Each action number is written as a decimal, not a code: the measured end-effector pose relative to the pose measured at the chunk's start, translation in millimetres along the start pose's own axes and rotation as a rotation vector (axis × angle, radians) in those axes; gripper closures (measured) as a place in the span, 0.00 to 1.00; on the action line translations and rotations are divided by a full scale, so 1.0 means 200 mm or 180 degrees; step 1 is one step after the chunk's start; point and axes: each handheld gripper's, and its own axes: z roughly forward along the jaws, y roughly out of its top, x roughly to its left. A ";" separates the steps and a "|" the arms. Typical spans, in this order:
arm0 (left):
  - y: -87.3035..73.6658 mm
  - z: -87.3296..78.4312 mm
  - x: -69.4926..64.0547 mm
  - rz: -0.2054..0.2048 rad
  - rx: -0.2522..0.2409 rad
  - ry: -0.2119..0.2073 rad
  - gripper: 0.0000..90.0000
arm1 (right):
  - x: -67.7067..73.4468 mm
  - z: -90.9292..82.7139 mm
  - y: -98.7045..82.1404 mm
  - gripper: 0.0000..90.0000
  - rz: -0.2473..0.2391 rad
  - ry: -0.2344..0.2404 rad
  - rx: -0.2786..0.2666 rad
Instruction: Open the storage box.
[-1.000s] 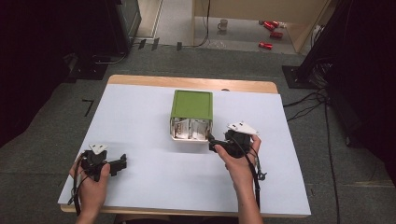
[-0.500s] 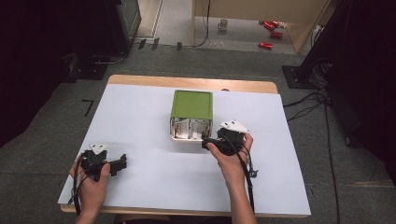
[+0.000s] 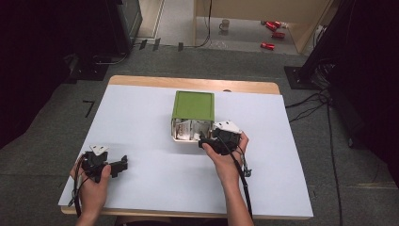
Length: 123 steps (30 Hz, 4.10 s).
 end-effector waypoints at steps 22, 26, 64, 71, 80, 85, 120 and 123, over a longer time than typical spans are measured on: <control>0.00 0.00 0.00 -0.0003 0.0000 0.0000 0.00 | 0.01 0.12 -0.12 0.34 -0.0143 -0.0472 0.0018; 0.00 0.00 0.00 -0.0003 0.0000 0.0000 0.00 | 0.01 0.11 -0.14 0.32 -0.0131 -0.0442 0.0067; 0.00 0.00 0.00 -0.0002 0.0001 0.0001 0.00 | 0.04 -0.13 -0.14 0.64 0.0101 -0.0099 -0.0352; 0.00 0.00 0.00 -0.0003 0.0001 0.0001 0.00 | 0.08 -0.12 -0.10 0.80 0.0016 -0.0176 -0.0403; 0.00 0.00 0.00 -0.0002 0.0003 0.0001 0.00 | 0.06 -0.09 -0.09 0.95 0.0334 -0.0041 -0.0486; 0.00 0.00 0.00 -0.0004 0.0003 0.0001 0.00 | 0.09 -0.09 -0.09 0.98 0.0264 -0.0213 -0.0491; 0.00 0.00 0.00 -0.0005 0.0003 0.0002 0.00 | 0.16 -0.28 -0.21 1.00 0.0449 -0.0271 -0.0421; 0.00 0.00 0.00 -0.0005 0.0003 0.0002 0.00 | 0.16 -0.29 -0.22 1.00 0.0453 -0.0266 -0.0420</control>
